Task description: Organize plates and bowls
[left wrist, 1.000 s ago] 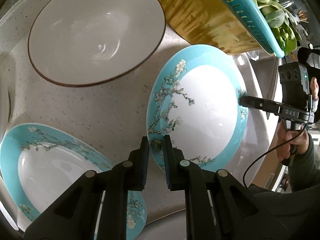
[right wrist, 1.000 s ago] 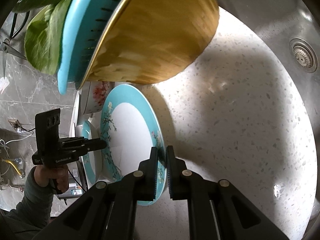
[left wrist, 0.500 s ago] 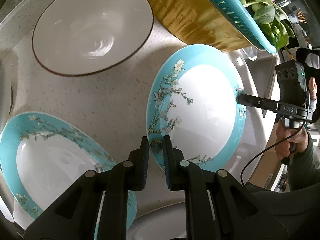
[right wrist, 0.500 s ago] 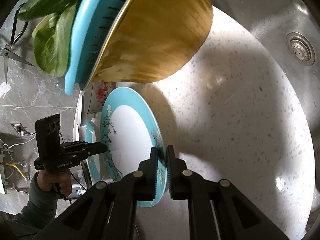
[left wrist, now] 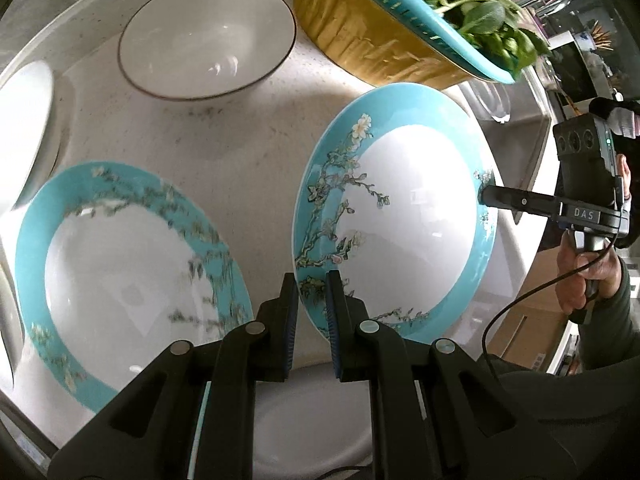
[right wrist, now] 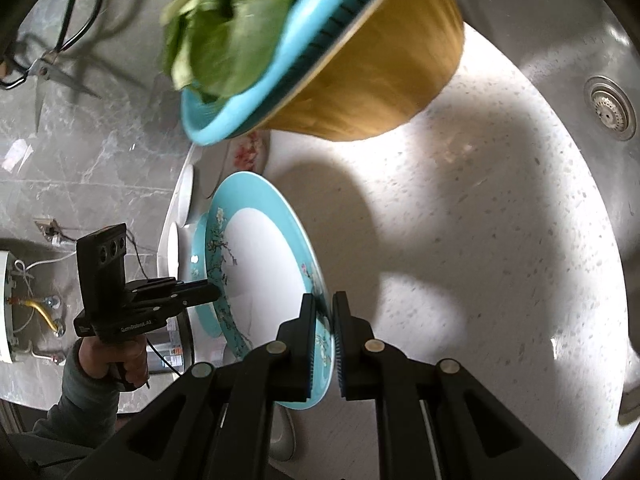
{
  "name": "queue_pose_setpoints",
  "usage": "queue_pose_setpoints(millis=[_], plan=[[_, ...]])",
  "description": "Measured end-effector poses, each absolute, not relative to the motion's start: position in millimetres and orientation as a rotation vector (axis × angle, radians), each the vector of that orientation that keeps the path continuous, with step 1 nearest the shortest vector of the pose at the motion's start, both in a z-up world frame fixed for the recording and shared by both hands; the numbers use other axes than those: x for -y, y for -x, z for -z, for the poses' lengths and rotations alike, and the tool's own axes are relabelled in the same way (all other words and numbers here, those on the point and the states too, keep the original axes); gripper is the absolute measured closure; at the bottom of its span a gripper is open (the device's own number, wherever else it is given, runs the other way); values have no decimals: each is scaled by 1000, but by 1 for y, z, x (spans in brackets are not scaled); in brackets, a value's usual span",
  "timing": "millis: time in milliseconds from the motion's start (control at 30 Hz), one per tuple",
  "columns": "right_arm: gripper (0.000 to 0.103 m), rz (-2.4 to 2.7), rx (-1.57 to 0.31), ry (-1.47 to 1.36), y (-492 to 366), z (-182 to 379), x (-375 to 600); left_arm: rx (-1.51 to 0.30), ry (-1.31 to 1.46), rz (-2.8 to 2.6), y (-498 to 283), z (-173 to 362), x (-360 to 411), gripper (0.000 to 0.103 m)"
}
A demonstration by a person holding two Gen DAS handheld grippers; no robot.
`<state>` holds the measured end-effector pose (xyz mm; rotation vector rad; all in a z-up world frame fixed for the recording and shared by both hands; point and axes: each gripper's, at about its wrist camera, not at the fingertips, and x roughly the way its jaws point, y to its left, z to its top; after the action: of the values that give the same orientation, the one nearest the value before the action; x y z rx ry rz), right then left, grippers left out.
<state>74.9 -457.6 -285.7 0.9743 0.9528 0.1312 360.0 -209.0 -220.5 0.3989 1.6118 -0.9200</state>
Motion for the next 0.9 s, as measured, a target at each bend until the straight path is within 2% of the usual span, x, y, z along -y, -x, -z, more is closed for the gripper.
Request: queue_pose_setpoints(millis=[633,900], plan=[[91,-291,-1086,-838,-84,268,376,-1655,-233,771,-290,201,108,92],[91,-352,-1157,-783,-92,274,342,-1700,-132,698,-248,217,56,92]])
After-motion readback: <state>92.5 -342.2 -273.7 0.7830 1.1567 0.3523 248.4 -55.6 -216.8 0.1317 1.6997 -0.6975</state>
